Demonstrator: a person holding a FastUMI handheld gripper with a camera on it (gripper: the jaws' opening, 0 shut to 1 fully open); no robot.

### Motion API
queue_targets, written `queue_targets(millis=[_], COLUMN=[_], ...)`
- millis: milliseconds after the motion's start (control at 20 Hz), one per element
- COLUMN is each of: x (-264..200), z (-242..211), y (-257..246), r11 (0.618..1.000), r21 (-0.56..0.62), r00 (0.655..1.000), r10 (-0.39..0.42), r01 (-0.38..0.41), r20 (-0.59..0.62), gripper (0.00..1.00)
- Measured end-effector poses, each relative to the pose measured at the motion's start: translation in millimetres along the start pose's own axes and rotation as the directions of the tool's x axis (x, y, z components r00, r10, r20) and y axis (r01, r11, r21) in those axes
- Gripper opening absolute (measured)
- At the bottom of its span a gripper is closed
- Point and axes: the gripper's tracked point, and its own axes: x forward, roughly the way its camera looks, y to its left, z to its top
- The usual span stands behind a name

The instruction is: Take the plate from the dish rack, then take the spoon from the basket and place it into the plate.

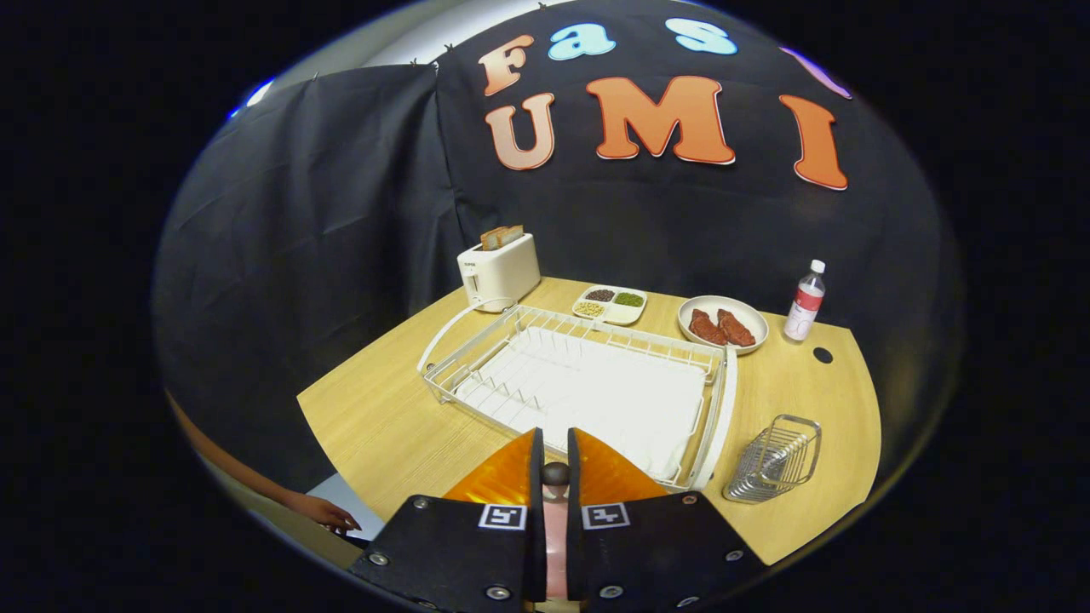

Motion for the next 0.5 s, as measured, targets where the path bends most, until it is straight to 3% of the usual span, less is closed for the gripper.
queue_targets(millis=[500], x=[7.2], z=[-34.2], y=[13.2], r11=[0.998], r21=[-0.031], r00=[0.995], r10=[0.048], r01=[-0.051], r20=[-0.09], gripper=[0.11])
